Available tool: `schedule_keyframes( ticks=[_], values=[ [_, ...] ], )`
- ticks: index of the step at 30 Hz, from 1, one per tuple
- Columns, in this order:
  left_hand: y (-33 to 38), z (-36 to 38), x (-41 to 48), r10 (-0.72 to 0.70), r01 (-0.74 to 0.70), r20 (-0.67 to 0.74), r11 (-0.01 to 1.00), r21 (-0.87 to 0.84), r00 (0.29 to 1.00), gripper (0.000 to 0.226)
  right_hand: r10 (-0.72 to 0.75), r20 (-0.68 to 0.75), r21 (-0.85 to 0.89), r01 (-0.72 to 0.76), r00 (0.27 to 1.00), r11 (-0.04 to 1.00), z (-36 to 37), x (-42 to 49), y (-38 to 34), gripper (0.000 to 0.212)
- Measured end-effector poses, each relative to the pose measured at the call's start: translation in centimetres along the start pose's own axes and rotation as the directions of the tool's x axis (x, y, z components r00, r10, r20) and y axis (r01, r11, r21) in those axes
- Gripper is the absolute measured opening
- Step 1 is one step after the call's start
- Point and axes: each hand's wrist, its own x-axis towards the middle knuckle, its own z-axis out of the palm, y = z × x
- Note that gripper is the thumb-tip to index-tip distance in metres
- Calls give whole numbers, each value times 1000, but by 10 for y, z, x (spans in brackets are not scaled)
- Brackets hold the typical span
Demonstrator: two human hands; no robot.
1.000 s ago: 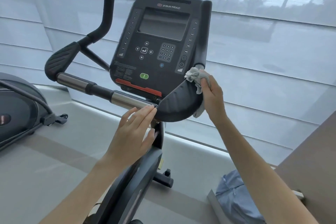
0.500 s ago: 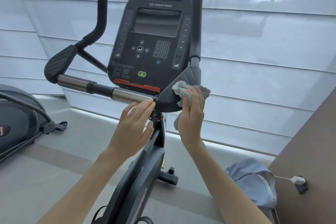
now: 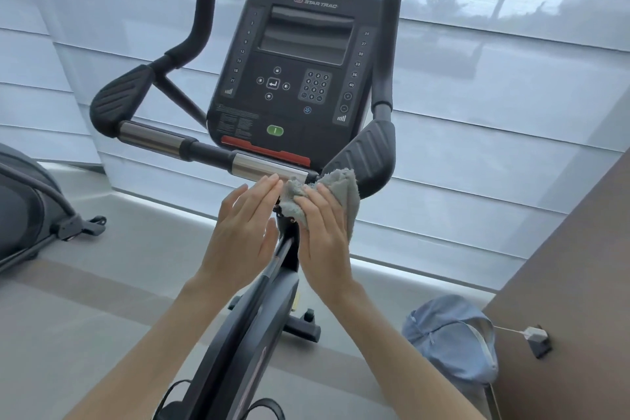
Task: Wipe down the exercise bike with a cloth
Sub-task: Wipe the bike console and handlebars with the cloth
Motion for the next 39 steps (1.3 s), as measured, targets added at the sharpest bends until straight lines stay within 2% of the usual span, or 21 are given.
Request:
schedule_keyframes(
  ticks=[3, 5, 7, 10, 13, 16, 19, 26, 28, 30, 34, 36, 39],
  values=[
    [1, 0, 3, -10, 10, -26, 1000, -6, 1000, 45, -21, -59, 174, 31, 998, 984, -30, 34, 11, 37],
    [6, 0, 6, 9, -9, -24, 1000, 3, 1000, 45, -27, -127, 234, 56, 992, 971, -52, 71, 31, 27],
    [14, 2, 11, 62, -61, -14, 998, 26, 998, 44, 3, -97, 228, 19, 995, 973, -67, 109, 55, 21],
    [28, 7, 21, 94, -95, 31, 995, 40, 995, 44, 108, 144, 120, -126, 984, 985, -73, 148, 86, 22],
    [36, 11, 24, 73, -77, 66, 995, 58, 995, 45, 161, 444, -2, -179, 882, 984, -70, 160, 104, 31],
    [40, 12, 24, 51, -58, 76, 995, 80, 996, 44, 130, 536, -23, -140, 834, 990, -68, 154, 105, 23],
    [41, 13, 24, 42, -48, 70, 995, 85, 997, 43, 28, 592, -19, -21, 805, 1000, -67, 135, 97, 18],
    [47, 14, 17, -3, 6, -43, 997, 77, 999, 39, -174, 590, 148, 106, 788, 983, -78, 88, 60, 17],
    [49, 13, 16, -4, 10, -61, 996, 84, 998, 39, -218, 595, 240, 88, 773, 967, -86, 86, 57, 18],
    [51, 12, 16, -11, 16, -55, 995, 96, 998, 40, -182, 580, 302, -2, 794, 953, -98, 95, 60, 20],
    [58, 12, 18, -47, 48, -8, 987, 154, 999, 44, -13, 463, 224, -103, 886, 969, -114, 135, 94, 22],
    [62, 13, 18, -74, 66, 36, 980, 187, 997, 48, 39, 465, 157, -126, 885, 980, -109, 155, 116, 25],
    [65, 12, 18, -104, 85, 84, 975, 207, 991, 54, 45, 539, 94, -113, 841, 989, -93, 166, 136, 25]
  ],
)
